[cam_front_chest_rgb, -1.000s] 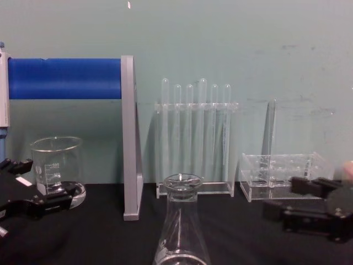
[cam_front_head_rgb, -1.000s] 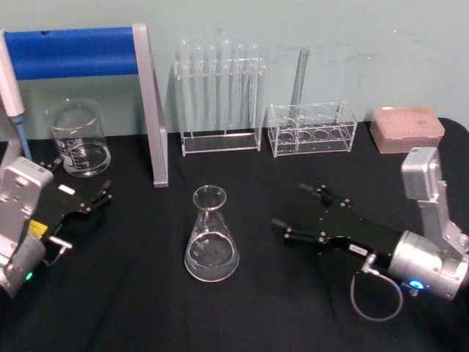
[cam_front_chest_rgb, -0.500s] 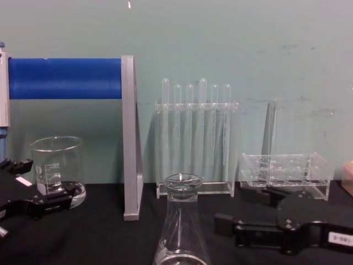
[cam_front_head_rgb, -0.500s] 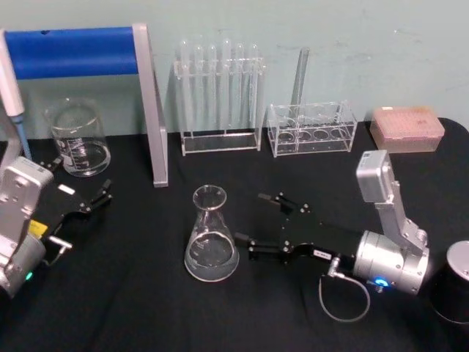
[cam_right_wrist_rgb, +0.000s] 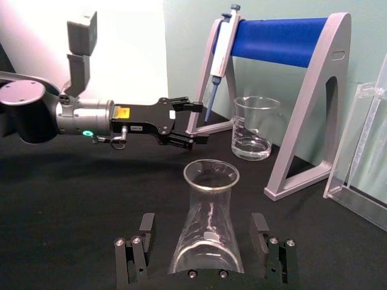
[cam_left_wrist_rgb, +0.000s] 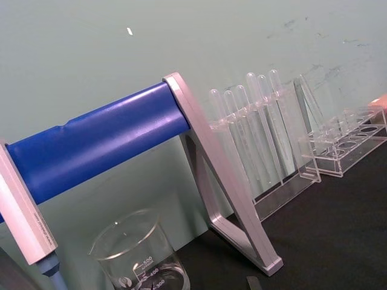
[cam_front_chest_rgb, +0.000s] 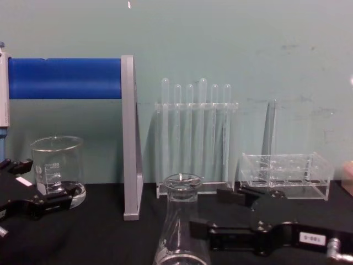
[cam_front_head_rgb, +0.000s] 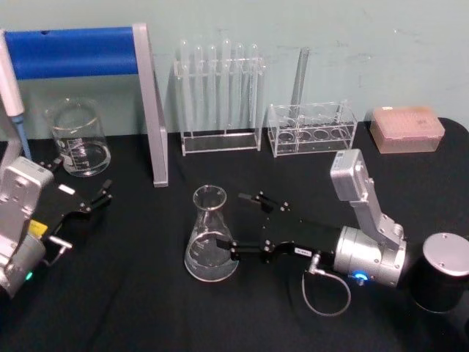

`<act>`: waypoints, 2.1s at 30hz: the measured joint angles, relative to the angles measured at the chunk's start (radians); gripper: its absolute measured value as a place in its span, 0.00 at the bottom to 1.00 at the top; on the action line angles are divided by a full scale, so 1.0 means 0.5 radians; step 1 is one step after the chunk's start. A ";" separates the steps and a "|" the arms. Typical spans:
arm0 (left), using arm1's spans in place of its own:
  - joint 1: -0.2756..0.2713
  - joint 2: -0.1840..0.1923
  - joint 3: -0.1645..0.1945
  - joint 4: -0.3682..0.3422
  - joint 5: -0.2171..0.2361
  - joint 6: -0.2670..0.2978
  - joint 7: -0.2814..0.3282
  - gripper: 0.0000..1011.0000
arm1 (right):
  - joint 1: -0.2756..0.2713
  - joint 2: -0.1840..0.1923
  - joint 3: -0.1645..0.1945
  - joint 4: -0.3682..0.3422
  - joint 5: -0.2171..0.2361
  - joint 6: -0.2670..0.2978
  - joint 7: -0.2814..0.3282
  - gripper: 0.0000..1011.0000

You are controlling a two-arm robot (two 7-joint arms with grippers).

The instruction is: Grasp the erlenmeyer flask with one hand, shake it three times, then place it back.

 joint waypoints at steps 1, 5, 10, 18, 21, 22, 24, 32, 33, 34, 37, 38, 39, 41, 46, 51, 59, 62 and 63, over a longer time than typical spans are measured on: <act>0.000 0.000 0.000 0.000 0.000 0.000 0.000 0.99 | 0.015 -0.015 -0.007 0.024 -0.013 -0.008 -0.006 0.99; 0.000 0.000 0.000 0.000 0.000 0.000 0.000 0.99 | 0.060 -0.059 -0.022 0.094 -0.036 -0.031 -0.008 0.99; 0.000 0.000 0.000 0.000 0.000 0.000 0.000 0.99 | 0.125 -0.119 -0.040 0.190 -0.049 -0.046 0.014 0.99; 0.000 0.000 0.000 0.000 0.000 0.000 0.000 0.99 | 0.203 -0.184 -0.067 0.298 -0.050 -0.065 0.068 0.99; 0.000 0.000 0.000 0.000 0.000 0.000 0.000 0.99 | 0.226 -0.204 -0.075 0.331 -0.050 -0.073 0.086 0.99; 0.000 0.000 0.000 0.000 0.000 0.000 0.000 0.99 | 0.232 -0.208 -0.077 0.339 -0.050 -0.075 0.090 0.99; 0.000 0.000 0.000 0.000 0.000 0.000 0.000 0.99 | 0.248 -0.222 -0.081 0.363 -0.049 -0.080 0.099 0.99; 0.000 0.000 0.000 0.000 0.000 0.000 0.000 0.99 | 0.289 -0.255 -0.090 0.421 -0.037 -0.095 0.129 0.99; 0.000 0.000 0.000 0.000 0.000 0.000 0.000 0.99 | 0.294 -0.259 -0.092 0.430 -0.034 -0.097 0.135 0.99; 0.000 0.000 0.000 0.000 0.000 0.000 0.000 0.99 | 0.295 -0.261 -0.093 0.433 -0.033 -0.097 0.138 0.99; 0.000 0.000 0.000 0.000 0.000 0.000 0.000 0.99 | 0.299 -0.264 -0.097 0.439 -0.029 -0.099 0.148 0.99; 0.000 0.000 0.000 0.000 0.000 0.000 0.000 0.99 | 0.299 -0.264 -0.099 0.439 -0.026 -0.099 0.151 0.99; 0.000 0.000 0.000 0.000 0.000 0.000 0.000 0.99 | 0.299 -0.264 -0.099 0.439 -0.026 -0.099 0.151 0.99; 0.000 0.000 0.000 0.000 0.000 0.000 0.000 0.99 | 0.299 -0.264 -0.102 0.437 -0.026 -0.104 0.153 0.99; 0.000 0.000 0.000 0.000 0.000 0.000 0.000 0.99 | 0.298 -0.262 -0.104 0.434 -0.026 -0.109 0.154 0.99; 0.000 0.000 0.000 0.000 0.000 0.000 0.000 0.99 | 0.297 -0.262 -0.103 0.433 -0.026 -0.107 0.154 0.99; 0.000 0.000 0.000 0.000 0.000 0.000 0.000 0.99 | 0.296 -0.261 -0.102 0.432 -0.026 -0.104 0.153 0.85; 0.000 0.000 0.000 0.000 0.000 0.000 0.000 0.99 | 0.296 -0.261 -0.101 0.432 -0.025 -0.103 0.153 0.75; 0.000 0.000 0.000 0.000 0.000 0.000 0.000 0.99 | 0.296 -0.261 -0.101 0.432 -0.025 -0.103 0.153 0.73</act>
